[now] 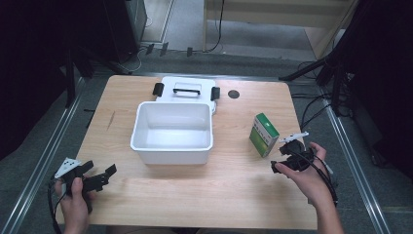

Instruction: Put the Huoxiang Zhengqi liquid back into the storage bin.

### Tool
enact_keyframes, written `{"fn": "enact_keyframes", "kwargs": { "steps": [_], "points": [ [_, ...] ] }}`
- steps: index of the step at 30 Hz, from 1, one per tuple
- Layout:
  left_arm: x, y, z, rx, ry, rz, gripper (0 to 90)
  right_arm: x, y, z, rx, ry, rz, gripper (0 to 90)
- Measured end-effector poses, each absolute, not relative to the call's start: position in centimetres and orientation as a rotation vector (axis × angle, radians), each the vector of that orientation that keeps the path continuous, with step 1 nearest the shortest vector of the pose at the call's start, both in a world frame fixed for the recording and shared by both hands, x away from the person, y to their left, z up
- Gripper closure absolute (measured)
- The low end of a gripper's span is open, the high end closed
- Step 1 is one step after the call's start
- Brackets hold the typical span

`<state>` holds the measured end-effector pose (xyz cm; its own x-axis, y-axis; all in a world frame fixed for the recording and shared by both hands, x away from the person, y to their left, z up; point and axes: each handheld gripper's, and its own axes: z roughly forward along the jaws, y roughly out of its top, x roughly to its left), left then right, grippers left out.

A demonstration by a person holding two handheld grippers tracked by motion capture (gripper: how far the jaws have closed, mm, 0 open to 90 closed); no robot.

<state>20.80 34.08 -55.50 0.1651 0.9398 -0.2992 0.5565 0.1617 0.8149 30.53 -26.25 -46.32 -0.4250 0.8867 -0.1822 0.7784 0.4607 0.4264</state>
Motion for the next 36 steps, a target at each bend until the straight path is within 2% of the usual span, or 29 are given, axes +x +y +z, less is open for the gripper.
{"fn": "enact_keyframes", "kwargs": {
  "steps": [29,36],
  "points": [
    [20.8,34.1,-55.5,1.511,1.502,0.520,0.6,34.5,-24.0,-42.6,1.406,2.560,0.106,16.5],
    [20.8,34.1,-55.5,1.513,1.502,0.515,0.6,35.5,-23.0,-41.8,1.407,2.565,0.083,19.5]
  ]
}}
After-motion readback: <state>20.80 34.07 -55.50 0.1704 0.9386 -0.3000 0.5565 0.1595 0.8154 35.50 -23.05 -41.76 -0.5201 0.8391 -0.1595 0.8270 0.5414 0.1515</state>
